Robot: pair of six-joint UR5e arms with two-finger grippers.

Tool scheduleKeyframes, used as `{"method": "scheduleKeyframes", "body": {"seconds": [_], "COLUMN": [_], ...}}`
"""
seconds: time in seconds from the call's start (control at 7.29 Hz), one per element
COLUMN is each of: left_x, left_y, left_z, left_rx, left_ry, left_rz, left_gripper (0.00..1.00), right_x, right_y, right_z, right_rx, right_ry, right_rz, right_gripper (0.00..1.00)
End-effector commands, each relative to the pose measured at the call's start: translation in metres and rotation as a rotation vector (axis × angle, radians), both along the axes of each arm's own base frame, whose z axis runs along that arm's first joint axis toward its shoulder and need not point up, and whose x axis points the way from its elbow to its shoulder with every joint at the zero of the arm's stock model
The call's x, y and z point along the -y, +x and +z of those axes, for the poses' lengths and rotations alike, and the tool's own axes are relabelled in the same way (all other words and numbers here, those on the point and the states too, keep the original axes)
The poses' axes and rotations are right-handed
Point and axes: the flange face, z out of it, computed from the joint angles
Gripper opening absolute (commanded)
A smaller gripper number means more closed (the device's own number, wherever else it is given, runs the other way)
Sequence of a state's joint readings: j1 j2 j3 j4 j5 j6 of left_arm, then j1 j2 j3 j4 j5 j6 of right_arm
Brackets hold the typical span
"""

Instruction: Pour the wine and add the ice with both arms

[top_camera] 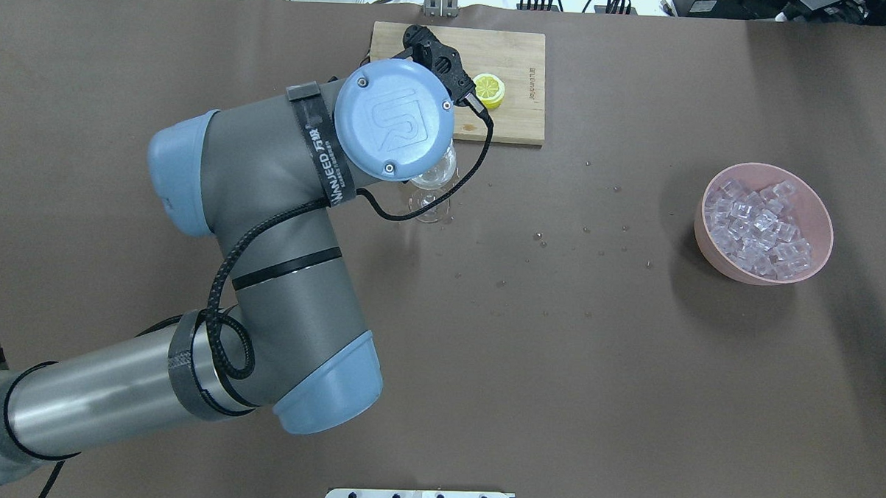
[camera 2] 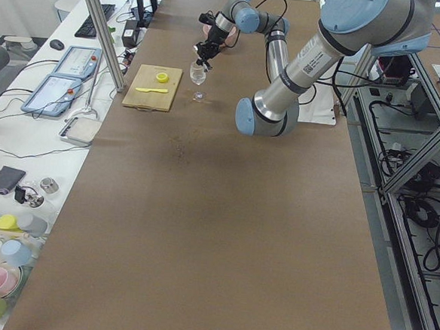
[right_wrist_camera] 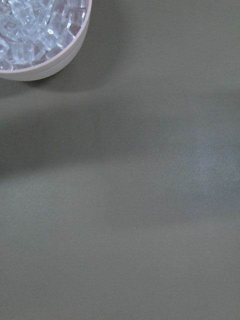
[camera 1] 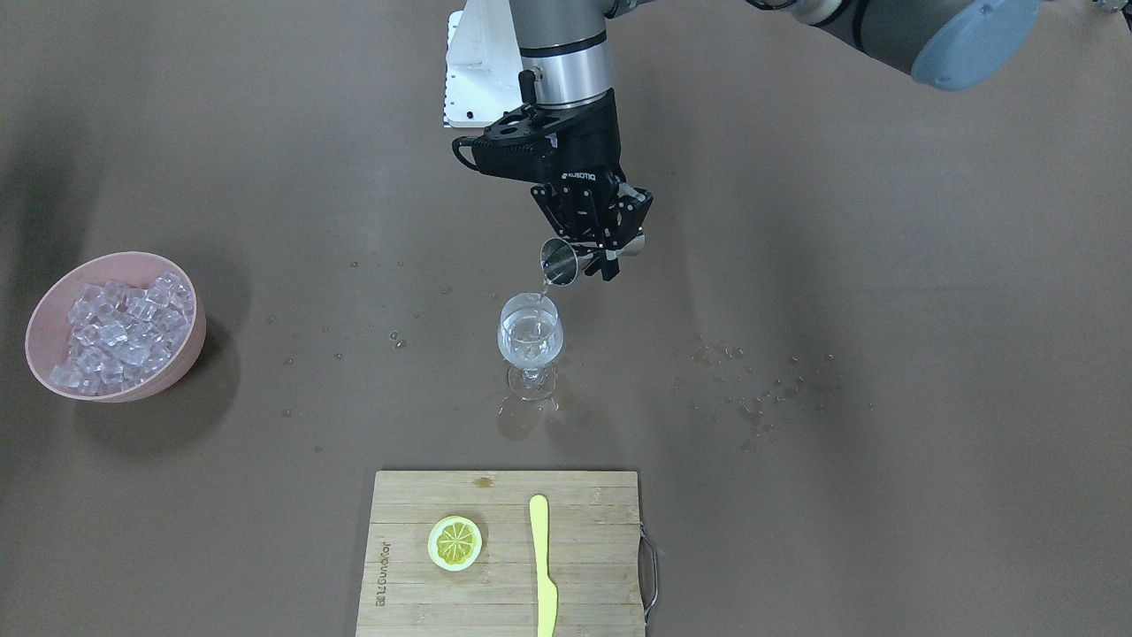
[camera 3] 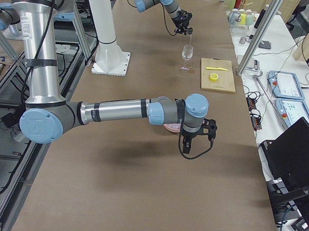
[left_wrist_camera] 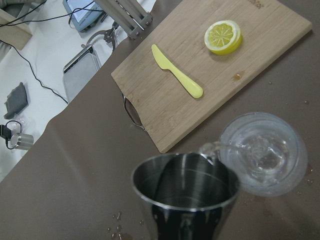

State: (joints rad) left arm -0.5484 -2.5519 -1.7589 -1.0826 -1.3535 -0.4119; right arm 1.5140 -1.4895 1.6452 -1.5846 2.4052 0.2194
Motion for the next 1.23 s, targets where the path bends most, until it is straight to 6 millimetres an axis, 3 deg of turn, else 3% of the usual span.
{"method": "scheduleKeyframes", "body": {"seconds": [0.0, 0.55, 0.82, 1.1], "left_x": [0.009, 0.012, 0.026, 0.033], "left_y": [0.009, 0.008, 0.028, 0.038], "left_z": [-0.006, -0.012, -0.025, -0.019], "left_rx": [0.091, 0.227, 0.295, 0.356], "left_ry": [-0.002, 0.003, -0.007, -0.003], "left_rz": [0.048, 0.08, 0.079, 0.099], "left_gripper": [0.0, 0.0, 0.0, 0.0], "right_x": [0.0, 0.0, 0.0, -0.005], "right_y": [-0.001, -0.001, -0.001, -0.002], "right_z": [0.0, -0.001, -0.001, -0.021], "right_rx": [0.003, 0.015, 0.019, 0.018], "right_ry": [-0.001, 0.0, -0.011, -0.027], "right_rz": [-0.002, -0.002, -0.003, -0.003], "right_gripper": [1.0, 1.0, 1.0, 1.0]}}
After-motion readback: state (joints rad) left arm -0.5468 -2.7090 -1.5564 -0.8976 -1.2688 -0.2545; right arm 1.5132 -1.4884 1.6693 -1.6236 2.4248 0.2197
